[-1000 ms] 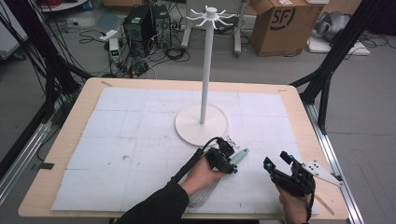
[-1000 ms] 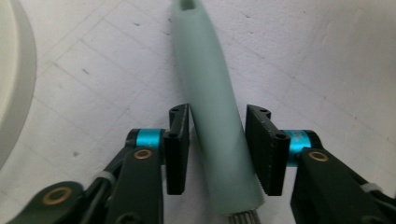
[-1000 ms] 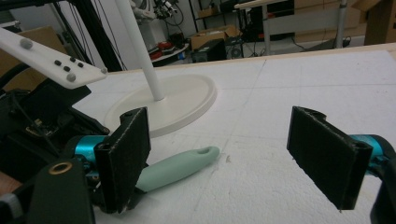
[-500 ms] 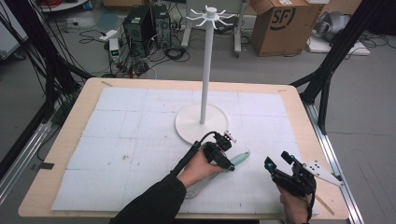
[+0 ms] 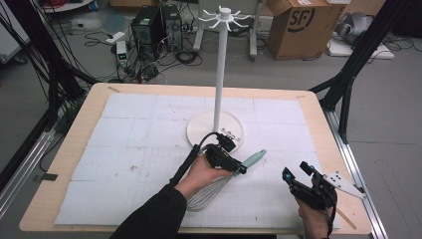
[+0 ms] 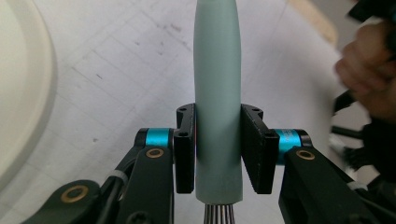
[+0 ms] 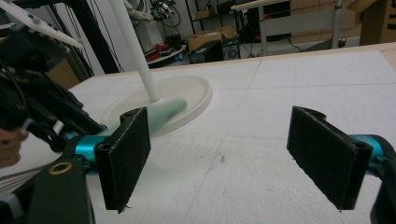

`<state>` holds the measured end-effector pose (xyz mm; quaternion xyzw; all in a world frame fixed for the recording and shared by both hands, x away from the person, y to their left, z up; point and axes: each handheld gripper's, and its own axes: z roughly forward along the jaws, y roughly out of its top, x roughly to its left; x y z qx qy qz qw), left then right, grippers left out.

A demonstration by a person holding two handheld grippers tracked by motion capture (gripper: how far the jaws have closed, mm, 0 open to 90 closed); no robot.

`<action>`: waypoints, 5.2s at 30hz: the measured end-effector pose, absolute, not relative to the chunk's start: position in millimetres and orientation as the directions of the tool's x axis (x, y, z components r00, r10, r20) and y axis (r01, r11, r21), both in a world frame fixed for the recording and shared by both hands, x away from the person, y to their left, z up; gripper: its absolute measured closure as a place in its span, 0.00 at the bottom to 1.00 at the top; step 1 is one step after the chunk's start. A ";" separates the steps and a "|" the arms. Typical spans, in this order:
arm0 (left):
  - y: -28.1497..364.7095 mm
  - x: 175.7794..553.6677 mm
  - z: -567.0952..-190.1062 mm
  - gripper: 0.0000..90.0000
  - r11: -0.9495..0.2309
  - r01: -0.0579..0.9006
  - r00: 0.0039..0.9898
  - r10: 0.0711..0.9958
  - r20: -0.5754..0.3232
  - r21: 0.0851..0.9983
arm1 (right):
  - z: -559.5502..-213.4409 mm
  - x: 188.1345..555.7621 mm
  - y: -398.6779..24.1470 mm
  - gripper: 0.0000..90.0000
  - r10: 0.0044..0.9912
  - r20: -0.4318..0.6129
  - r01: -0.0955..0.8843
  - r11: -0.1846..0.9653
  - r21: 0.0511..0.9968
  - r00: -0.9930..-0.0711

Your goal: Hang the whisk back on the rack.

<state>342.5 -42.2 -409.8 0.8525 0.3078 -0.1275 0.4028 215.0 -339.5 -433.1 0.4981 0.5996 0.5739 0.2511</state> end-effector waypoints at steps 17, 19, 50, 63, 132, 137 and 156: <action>40.7 339.0 -358.6 0.76 -0.234 0.586 0.787 0.391 -0.477 0.776 | -434.5 215.3 -338.8 0.23 0.895 0.255 0.315 -0.139 0.939 -0.365; 46.0 336.5 -354.7 0.76 -0.211 0.566 0.800 0.377 -0.468 0.797 | -434.7 215.1 -338.9 0.23 0.895 0.255 0.317 -0.138 0.938 -0.365; 88.1 336.2 -345.4 0.76 -0.037 0.507 0.812 0.353 -0.464 0.861 | -435.8 215.1 -337.6 0.23 0.897 0.251 0.326 -0.130 0.936 -0.363; 105.3 334.8 -332.9 0.76 0.035 0.464 0.828 0.338 -0.447 0.885 | -436.3 215.7 -337.1 0.23 0.898 0.246 0.325 -0.124 0.937 -0.366; 129.5 441.4 -193.4 0.76 -0.023 0.287 0.855 0.457 -0.245 0.958 | -440.7 211.6 -350.7 0.23 0.896 0.293 0.333 -0.179 0.926 -0.332; 124.9 442.5 -194.8 0.76 -0.041 0.290 0.856 0.458 -0.240 0.956 | -440.7 211.5 -351.0 0.23 0.896 0.294 0.333 -0.180 0.926 -0.332; 112.9 444.6 -189.9 0.76 -0.064 0.284 0.862 0.455 -0.226 0.957 | -439.8 210.5 -353.4 0.23 0.896 0.300 0.326 -0.191 0.926 -0.328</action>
